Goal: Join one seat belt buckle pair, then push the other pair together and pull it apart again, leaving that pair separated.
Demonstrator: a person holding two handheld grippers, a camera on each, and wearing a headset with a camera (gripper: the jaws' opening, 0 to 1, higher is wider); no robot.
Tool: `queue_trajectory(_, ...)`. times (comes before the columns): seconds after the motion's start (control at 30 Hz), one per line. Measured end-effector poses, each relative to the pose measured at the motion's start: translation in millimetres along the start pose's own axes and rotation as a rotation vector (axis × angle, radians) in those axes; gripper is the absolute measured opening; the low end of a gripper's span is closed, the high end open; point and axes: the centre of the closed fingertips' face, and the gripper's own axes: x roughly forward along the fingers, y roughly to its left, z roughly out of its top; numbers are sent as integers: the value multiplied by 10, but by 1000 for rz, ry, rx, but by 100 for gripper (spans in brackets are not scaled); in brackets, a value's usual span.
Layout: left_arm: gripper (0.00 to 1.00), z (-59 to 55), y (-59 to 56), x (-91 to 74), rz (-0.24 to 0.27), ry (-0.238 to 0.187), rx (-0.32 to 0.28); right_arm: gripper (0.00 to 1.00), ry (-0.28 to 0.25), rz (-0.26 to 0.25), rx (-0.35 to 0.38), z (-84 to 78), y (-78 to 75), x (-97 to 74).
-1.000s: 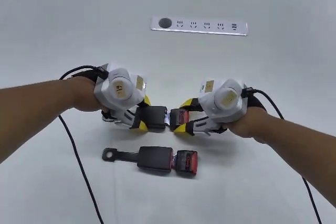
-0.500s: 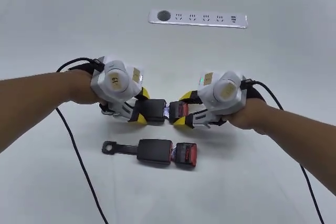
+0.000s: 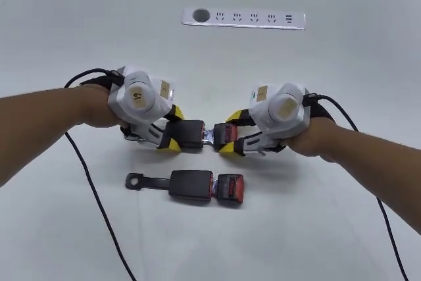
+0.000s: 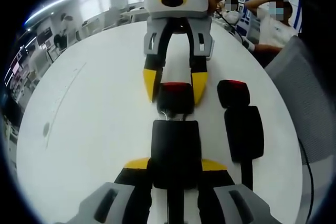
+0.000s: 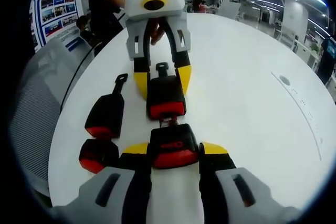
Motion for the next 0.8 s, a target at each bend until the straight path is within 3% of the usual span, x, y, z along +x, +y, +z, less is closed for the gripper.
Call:
queue_trajectory(0.5,34,19,-6,-6,8,-21,-19,34,-31,-13,23,-78,17,-96)
queue_trajectory(0.8,34,11,-13,-10,10,-21,-21,34,-27,-19,29,-272,-28,-243)
